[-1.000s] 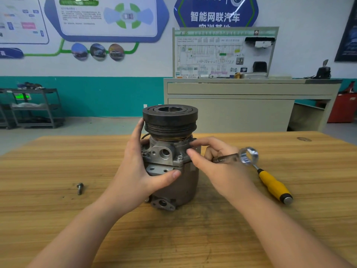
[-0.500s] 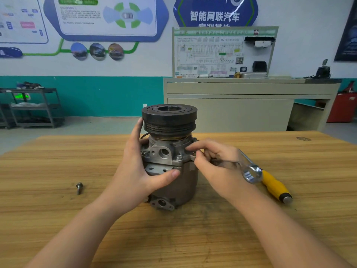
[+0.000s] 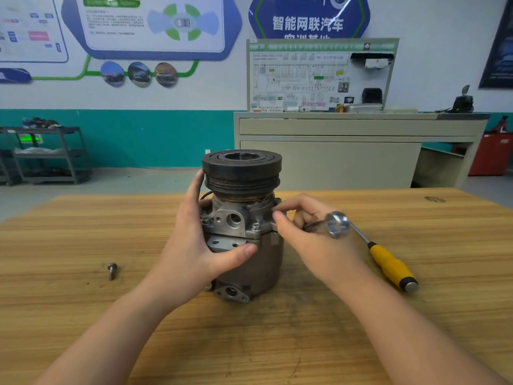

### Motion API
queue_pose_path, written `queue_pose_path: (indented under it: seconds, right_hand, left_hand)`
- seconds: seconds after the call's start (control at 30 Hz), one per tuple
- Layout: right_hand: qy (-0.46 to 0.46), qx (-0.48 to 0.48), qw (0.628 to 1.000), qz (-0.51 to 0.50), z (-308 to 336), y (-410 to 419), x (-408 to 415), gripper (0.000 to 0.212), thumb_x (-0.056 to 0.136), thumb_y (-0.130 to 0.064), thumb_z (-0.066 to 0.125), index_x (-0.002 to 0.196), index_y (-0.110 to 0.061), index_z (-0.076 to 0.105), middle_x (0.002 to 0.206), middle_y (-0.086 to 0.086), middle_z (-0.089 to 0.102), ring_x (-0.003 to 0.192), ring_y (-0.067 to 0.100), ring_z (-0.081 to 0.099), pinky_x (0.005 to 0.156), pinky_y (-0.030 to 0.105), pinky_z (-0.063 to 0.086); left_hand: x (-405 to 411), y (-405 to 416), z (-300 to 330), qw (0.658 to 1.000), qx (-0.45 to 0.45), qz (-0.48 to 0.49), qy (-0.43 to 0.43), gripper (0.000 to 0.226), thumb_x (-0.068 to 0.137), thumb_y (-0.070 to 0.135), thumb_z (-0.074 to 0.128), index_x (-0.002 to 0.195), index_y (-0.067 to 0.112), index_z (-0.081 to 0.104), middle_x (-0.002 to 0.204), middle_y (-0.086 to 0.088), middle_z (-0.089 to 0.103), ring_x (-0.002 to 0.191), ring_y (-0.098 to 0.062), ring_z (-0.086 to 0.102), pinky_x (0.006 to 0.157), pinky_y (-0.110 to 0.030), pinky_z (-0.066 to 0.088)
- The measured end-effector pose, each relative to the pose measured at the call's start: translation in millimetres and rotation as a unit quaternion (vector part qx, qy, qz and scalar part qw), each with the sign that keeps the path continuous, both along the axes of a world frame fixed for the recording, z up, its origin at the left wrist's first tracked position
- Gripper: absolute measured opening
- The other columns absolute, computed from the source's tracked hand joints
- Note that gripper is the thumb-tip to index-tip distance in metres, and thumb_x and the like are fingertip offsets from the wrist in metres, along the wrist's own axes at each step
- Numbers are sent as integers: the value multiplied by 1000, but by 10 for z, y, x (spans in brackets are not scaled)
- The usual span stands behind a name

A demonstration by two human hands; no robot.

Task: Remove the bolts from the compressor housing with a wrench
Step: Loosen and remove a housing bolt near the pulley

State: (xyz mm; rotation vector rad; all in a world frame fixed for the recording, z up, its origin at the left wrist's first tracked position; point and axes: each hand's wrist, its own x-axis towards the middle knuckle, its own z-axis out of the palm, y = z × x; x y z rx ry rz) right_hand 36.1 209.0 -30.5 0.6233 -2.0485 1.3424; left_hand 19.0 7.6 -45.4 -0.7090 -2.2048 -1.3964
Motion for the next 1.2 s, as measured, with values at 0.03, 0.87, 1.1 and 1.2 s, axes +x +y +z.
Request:
queue_pose_path:
  seconds: [0.03,0.87,1.1,1.2]
  right_hand:
    - [6,-2,1000,2,-3,1,5,11,89,-8,63,86,-17,69,49,-21,50,47,-3,48,48,6,33]
    - [-33,-16,999,-8,26,-21,16,16,88,-14,63,86,-27,72,49,-19,51,48,-3,48,47,8,34]
    - [-39,-17,999,-10,27,-26,20,15,87,-12,63,85,-25,71,48,-21,52,48,-3,49,47,8,35]
    - [-26,-36,999,1,17,-39,27,10,88,-20,66,90,-29,68,47,-17,48,45,-2,46,45,8,33]
  left_hand:
    - [3,2,1,1000,0,0,1,115,48,76,73,134,68,-3,143,9,33,130,2,37,95,-11,31]
    - [-22,-8,-11,1000,-11,9,8,117,50,75,74,138,63,-3,141,8,34,126,14,33,98,-15,30]
    - [-20,-9,-12,1000,-8,3,8,117,53,68,75,140,60,-2,139,11,35,126,14,34,92,-3,34]
    - [-14,-11,-10,1000,-8,1,5,117,54,66,75,141,58,-2,139,11,35,125,15,33,90,1,33]
